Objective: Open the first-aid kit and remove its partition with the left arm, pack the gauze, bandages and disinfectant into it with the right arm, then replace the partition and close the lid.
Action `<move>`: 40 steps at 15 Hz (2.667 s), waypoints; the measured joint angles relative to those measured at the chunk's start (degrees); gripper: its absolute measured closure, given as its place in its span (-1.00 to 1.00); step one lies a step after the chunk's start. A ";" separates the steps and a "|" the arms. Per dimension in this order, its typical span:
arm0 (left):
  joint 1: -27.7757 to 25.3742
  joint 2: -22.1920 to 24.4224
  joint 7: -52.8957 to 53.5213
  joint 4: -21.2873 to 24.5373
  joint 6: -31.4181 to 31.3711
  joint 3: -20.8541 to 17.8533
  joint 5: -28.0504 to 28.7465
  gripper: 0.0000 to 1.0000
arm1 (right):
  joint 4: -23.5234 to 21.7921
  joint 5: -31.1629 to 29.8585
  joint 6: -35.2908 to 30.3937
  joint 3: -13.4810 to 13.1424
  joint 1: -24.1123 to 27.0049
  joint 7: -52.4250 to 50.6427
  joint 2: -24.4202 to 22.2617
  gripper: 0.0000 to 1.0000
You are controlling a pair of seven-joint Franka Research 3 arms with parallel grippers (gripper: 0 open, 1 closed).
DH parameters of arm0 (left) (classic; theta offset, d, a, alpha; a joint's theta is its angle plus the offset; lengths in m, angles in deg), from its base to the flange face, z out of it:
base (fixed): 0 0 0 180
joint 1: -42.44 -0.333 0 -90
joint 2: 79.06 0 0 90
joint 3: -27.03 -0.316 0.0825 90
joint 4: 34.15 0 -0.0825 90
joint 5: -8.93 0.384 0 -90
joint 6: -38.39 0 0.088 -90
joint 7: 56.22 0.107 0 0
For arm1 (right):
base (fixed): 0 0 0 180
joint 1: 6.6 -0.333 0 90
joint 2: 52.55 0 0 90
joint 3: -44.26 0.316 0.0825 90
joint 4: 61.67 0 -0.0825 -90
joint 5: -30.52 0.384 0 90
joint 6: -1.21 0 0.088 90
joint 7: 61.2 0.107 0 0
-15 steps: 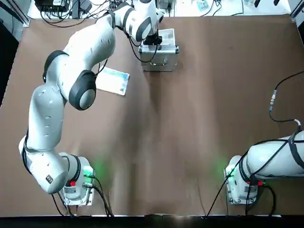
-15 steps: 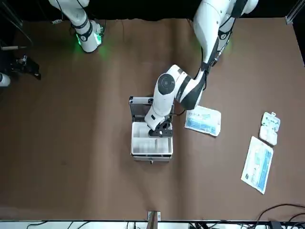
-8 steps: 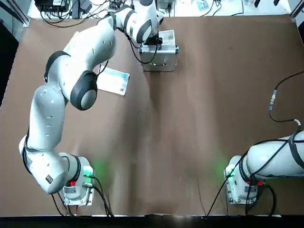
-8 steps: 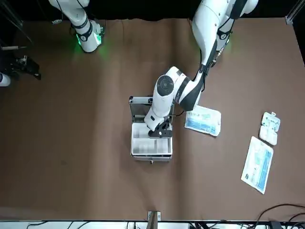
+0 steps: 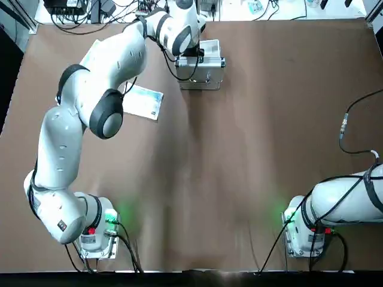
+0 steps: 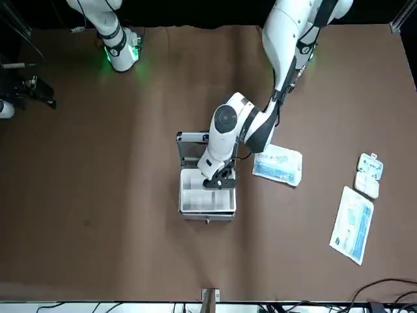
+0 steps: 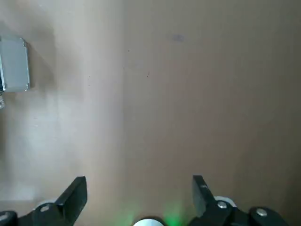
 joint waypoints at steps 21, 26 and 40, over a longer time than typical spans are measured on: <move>4.06 -3.10 -0.17 -0.07 -3.53 -4.51 0.76 0.93 | 0.00 0.00 0.02 -0.02 0.00 0.00 0.00 -0.97; 3.89 -3.20 -0.17 -0.24 -3.52 -5.20 0.76 0.13 | 0.00 0.00 0.02 -0.02 0.00 0.00 0.00 -0.97; 2.02 1.03 -1.35 -3.23 1.68 -5.34 0.63 -1.00 | 0.00 0.00 0.03 -0.06 0.00 0.00 0.00 -0.97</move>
